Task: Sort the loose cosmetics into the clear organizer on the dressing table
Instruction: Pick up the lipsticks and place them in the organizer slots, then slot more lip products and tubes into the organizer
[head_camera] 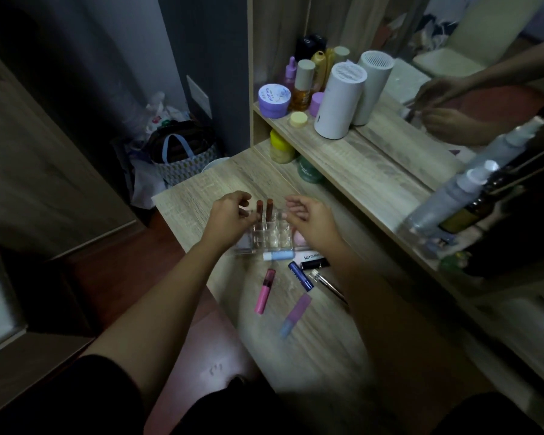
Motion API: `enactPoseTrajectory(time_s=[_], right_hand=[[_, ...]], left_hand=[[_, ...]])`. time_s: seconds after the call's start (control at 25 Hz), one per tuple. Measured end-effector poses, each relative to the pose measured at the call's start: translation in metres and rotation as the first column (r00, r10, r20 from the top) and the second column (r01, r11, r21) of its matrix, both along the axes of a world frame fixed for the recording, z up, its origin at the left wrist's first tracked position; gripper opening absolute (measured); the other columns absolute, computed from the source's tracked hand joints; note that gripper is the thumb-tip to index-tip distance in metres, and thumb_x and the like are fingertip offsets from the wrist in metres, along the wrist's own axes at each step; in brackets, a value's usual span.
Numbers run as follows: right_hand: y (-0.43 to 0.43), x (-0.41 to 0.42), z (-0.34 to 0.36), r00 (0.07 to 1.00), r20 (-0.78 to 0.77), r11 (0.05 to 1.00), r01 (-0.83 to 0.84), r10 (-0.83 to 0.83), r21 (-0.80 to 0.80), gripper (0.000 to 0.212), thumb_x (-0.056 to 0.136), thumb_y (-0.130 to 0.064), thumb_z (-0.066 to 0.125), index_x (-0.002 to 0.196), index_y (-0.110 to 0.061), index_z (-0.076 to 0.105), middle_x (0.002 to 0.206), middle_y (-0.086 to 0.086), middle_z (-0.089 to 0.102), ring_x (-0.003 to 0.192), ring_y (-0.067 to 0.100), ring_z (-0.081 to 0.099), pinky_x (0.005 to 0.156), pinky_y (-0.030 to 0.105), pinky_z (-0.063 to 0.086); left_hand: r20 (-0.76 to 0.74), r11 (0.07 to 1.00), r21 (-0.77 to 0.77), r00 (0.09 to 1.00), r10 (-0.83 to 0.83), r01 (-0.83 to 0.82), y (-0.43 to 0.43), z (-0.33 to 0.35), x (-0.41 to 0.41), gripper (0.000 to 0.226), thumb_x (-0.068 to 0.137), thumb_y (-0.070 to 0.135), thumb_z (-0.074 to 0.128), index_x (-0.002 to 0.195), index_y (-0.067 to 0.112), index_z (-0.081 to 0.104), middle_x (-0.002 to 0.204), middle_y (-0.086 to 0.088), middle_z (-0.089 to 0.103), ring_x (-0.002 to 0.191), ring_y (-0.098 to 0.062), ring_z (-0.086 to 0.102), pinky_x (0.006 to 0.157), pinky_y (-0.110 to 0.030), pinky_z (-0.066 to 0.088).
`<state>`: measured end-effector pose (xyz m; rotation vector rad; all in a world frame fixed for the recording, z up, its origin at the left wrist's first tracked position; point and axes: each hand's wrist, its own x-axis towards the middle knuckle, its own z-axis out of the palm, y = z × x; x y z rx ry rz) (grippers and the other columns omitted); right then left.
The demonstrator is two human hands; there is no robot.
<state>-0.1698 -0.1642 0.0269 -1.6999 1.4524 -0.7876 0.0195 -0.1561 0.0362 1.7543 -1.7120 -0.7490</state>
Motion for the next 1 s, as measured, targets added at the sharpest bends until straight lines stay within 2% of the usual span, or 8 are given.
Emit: enactPoseTrajectory(time_s=[0.28,0.36,0.48,0.56,0.72,0.8,0.88,1.0], right_hand=[[0.054,-0.039,-0.018,0.997,-0.043,0.998,0.06,-0.06,-0.009,0.025,0.086,-0.005,0.062,0.111,-0.008,0.065,0.107,0.012,0.069,0.085,0.012,0.066,0.077,0.015,0.054],[0.072,-0.058,-0.029,0.984,-0.134,0.993,0.122,-0.12,0.007,0.019,0.086,-0.006,0.062,0.103,-0.007,0.068,0.099,0.015,0.072,0.084,0.02,0.067,0.081,0.03,0.056],[0.095,-0.078,-0.048,0.943,-0.333,0.994,0.056,-0.02,0.098,0.022,0.083,-0.013,0.067,0.104,-0.006,0.066,0.101,0.015,0.07,0.089,0.027,0.066,0.082,0.035,0.052],[0.104,-0.08,-0.059,0.894,-0.439,0.981,-0.005,0.092,0.195,0.036,0.082,-0.017,0.069,0.115,-0.008,0.061,0.114,0.015,0.064,0.102,0.03,0.062,0.089,0.034,0.048],[0.116,-0.085,-0.067,0.849,-0.524,0.987,0.024,0.064,0.159,0.034,0.083,-0.013,0.063,0.117,-0.009,0.059,0.113,0.016,0.061,0.102,0.033,0.06,0.088,0.036,0.047],[0.122,-0.086,-0.063,0.929,-0.366,0.99,0.097,-0.054,0.098,0.03,0.084,-0.011,0.061,0.114,-0.013,0.061,0.102,0.008,0.063,0.092,0.027,0.063,0.079,0.033,0.051],[0.118,-0.082,-0.047,0.985,-0.039,0.967,0.174,-0.17,0.188,0.031,0.086,-0.012,0.059,0.116,-0.02,0.058,0.09,-0.004,0.065,0.085,0.019,0.064,0.069,0.028,0.05],[0.095,-0.064,-0.013,0.905,0.336,0.93,0.145,-0.262,0.337,0.023,0.09,-0.022,0.055,0.111,-0.032,0.057,0.092,-0.015,0.066,0.087,0.008,0.067,0.069,0.023,0.054]], left_hand=[[0.018,0.999,0.037,1.0,0.007,-0.008,0.077,-0.012,-0.025,0.023,0.08,0.008,0.066,0.102,0.0,0.065,0.092,-0.019,0.072,0.084,-0.028,0.068,0.077,-0.029,0.05],[0.003,0.992,0.096,0.997,-0.077,0.076,0.1,-0.024,-0.043,0.017,0.081,0.009,0.066,0.096,0.0,0.066,0.089,-0.019,0.072,0.082,-0.03,0.068,0.077,-0.034,0.052],[0.101,0.968,0.219,0.984,-0.143,0.118,0.124,-0.046,-0.074,0.026,0.081,0.028,0.069,0.086,0.003,0.064,0.091,-0.017,0.069,0.086,-0.03,0.065,0.073,-0.033,0.048],[0.19,0.937,0.33,0.964,-0.185,0.114,0.141,-0.061,-0.089,0.038,0.079,0.041,0.069,0.088,0.005,0.061,0.096,-0.016,0.066,0.09,-0.029,0.061,0.076,-0.034,0.047],[0.214,0.941,0.317,0.958,-0.191,0.116,0.159,-0.076,-0.096,0.027,0.083,0.026,0.065,0.1,0.006,0.059,0.105,-0.015,0.064,0.098,-0.03,0.06,0.083,-0.035,0.047],[0.156,0.962,0.257,0.979,-0.132,0.089,0.156,-0.069,-0.087,0.024,0.083,0.025,0.065,0.098,0.007,0.064,0.096,-0.014,0.066,0.089,-0.03,0.062,0.074,-0.032,0.046],[0.042,0.979,0.196,0.997,-0.059,0.05,0.145,-0.056,-0.071,0.026,0.083,0.023,0.066,0.105,0.009,0.067,0.093,-0.008,0.067,0.082,-0.025,0.062,0.071,-0.029,0.043],[-0.349,0.963,0.262,0.923,0.16,-0.068,0.124,-0.034,-0.044,0.021,0.087,0.017,0.064,0.108,0.018,0.062,0.075,0.0,0.069,0.065,-0.011,0.064,0.066,-0.026,0.049]])
